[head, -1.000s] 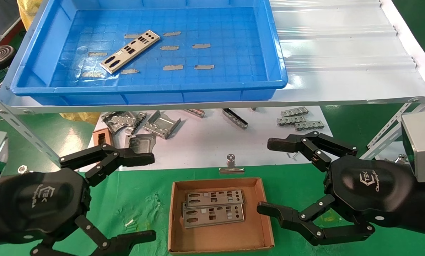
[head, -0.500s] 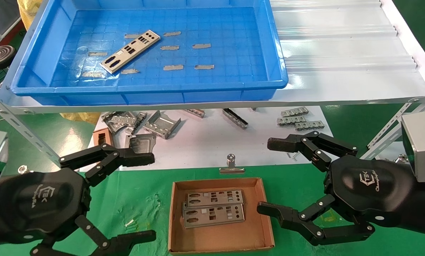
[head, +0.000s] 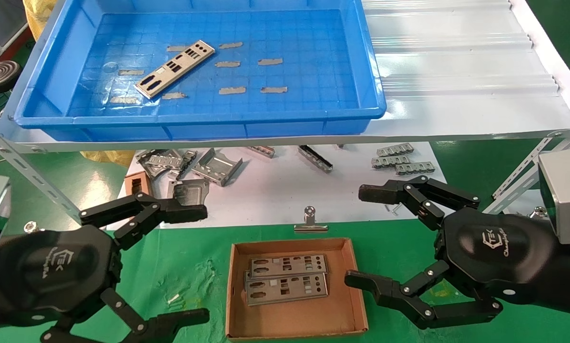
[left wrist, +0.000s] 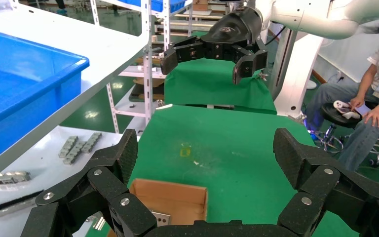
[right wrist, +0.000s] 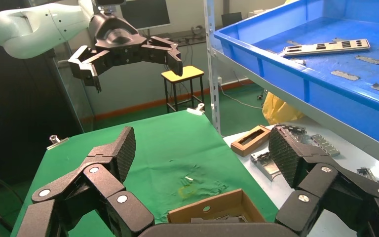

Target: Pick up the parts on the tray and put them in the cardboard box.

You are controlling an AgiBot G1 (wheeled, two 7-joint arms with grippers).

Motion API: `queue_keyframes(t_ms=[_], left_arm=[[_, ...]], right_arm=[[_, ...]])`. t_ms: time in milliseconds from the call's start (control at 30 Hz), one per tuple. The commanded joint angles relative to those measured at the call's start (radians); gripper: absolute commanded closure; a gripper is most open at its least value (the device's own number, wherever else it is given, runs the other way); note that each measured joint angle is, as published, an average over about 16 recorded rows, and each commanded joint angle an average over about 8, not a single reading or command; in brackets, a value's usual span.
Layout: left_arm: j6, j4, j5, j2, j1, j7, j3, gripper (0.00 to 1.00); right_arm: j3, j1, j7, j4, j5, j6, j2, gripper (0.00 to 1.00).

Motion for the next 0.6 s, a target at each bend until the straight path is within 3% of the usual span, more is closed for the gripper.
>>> queue_keyframes(t_ms=[33,600], left_arm=[[0.000,0.000,0.000,0.000,0.000,0.000,0.000,0.00],[0.000,0.000,0.000,0.000,0.000,0.000,0.000,0.00]], right_arm=[[0.000,0.000,0.000,0.000,0.000,0.000,0.000,0.00],[0.000,0.000,0.000,0.000,0.000,0.000,0.000,0.00]])
